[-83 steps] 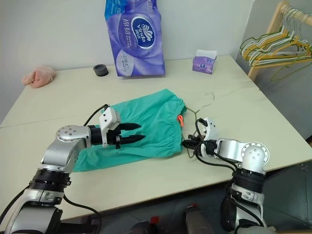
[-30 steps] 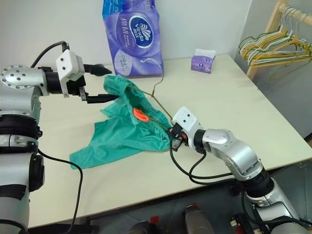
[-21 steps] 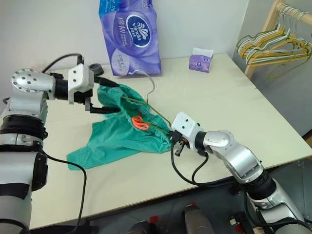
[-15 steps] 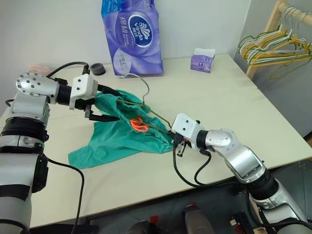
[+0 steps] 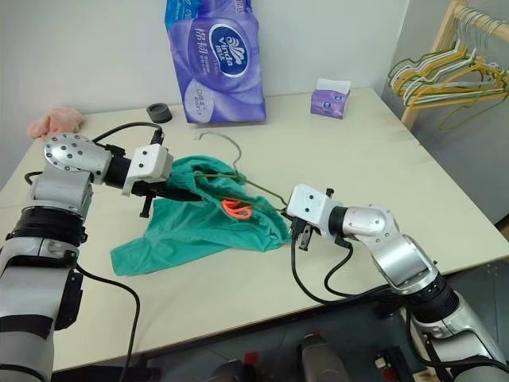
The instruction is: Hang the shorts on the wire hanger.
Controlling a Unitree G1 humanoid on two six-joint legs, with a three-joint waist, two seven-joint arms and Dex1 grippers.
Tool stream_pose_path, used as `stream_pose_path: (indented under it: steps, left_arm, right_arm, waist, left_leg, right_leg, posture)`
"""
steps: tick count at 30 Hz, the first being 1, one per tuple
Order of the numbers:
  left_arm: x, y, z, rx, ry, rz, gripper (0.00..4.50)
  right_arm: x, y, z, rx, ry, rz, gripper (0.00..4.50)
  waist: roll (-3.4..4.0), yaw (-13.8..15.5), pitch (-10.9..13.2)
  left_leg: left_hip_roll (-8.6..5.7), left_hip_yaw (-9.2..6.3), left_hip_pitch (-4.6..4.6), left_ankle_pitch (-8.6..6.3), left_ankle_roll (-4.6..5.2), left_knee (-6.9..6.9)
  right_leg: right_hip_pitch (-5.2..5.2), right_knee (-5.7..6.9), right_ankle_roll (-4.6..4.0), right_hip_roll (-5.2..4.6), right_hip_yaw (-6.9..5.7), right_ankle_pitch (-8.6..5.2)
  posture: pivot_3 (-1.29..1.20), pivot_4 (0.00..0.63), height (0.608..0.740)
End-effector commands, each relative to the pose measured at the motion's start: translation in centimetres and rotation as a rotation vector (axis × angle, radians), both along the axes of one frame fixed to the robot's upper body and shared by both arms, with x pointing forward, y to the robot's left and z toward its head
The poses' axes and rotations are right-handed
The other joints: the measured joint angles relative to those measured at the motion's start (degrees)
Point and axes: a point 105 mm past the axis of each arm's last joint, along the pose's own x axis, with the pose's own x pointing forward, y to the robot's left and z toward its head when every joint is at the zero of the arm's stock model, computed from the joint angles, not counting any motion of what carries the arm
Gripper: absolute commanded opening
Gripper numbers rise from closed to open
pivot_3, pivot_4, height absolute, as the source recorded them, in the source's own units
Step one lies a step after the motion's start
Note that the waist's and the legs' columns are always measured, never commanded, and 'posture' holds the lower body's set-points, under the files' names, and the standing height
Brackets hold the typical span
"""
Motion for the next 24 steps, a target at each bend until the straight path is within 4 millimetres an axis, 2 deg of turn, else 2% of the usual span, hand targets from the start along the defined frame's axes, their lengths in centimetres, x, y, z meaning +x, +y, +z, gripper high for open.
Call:
stream_pose_path:
  steps: [1,5,8,13,17,19,21,24]
  left_arm:
    - [-0.3,-1.3,1.0,-0.031,-0.022,-0.043,0.11]
    - [-0.4,-1.3,0.9,-0.026,-0.02,-0.041,0.11]
    - [-0.5,-1.3,0.8,-0.022,-0.016,-0.039,0.1]
    - [-0.8,-1.1,0.6,-0.016,-0.006,-0.029,0.01]
    - [-0.9,-0.8,0.6,-0.017,-0.005,-0.015,0.0]
    - [-0.8,-0.6,0.8,-0.019,-0.009,-0.003,0.0]
    - [-0.6,-0.4,1.0,-0.023,-0.019,0.012,0.0]
    - [-0.1,0.0,2.1,-0.04,-0.05,0.048,0.0]
  right_arm:
    - [-2.4,2.3,2.0,-0.009,-0.119,0.215,0.0]
    - [-1.8,0.5,1.2,-0.083,-0.126,0.208,0.0]
    - [-0.8,-2.4,0.2,-0.17,-0.126,0.169,0.77]
    - [0.8,-8.7,-0.9,-0.293,-0.118,0.027,2.54]
    - [0.2,-11.7,-2.0,-0.218,-0.019,-0.098,3.88]
    - [-0.3,-11.6,-2.9,-0.131,0.007,-0.146,4.47]
    - [-0.7,-10.5,-3.3,0.01,0.065,-0.203,4.47]
    - [-1.3,-7.1,-4.5,0.235,0.17,-0.291,4.47]
  waist:
    - [0.0,0.0,0.0]
    - [0.0,0.0,0.0]
    - [0.0,0.0,0.0]
    - [0.0,0.3,0.0]
    - [0.0,0.3,0.0]
    - [-0.03,0.3,0.0]
    - [-0.03,0.1,0.0]
    - [-0.03,-0.1,0.0]
  left_leg:
    - [0.0,0.0,0.0,0.0,0.0,0.0]
    - [0.0,0.0,0.0,0.0,0.0,0.01]
    - [-0.01,0.0,0.0,0.0,0.0,0.01]
    - [-0.04,0.01,0.01,0.0,0.0,0.02]
    - [-0.02,0.03,0.02,0.0,0.01,0.02]
    - [-0.02,0.02,0.03,0.0,0.01,0.03]
    - [0.02,0.02,0.04,0.0,0.01,0.02]
    - [0.06,0.01,0.08,0.0,0.01,0.03]
  right_leg:
    - [0.0,0.0,0.0,0.0,-0.01,0.0]
    - [0.01,0.0,0.0,0.0,-0.01,0.0]
    - [0.01,0.01,0.0,0.0,-0.01,0.0]
    - [0.05,0.0,0.0,-0.02,-0.01,0.0]
    - [0.05,0.02,0.0,-0.01,0.0,0.0]
    - [0.07,0.04,0.0,-0.01,0.0,0.0]
    - [0.07,0.06,0.0,0.02,0.01,0.0]
    - [0.06,0.19,0.0,0.04,0.03,0.0]
  posture:
    - [-0.25,0.089,0.74]
    - [-0.25,0.089,0.74]
    - [-0.25,0.088,0.74]
    - [-0.24,0.09,0.74]
    - [-0.24,0.092,0.74]
    - [-0.24,0.094,0.74]
    - [-0.24,0.094,0.74]
    - [-0.24,0.095,0.74]
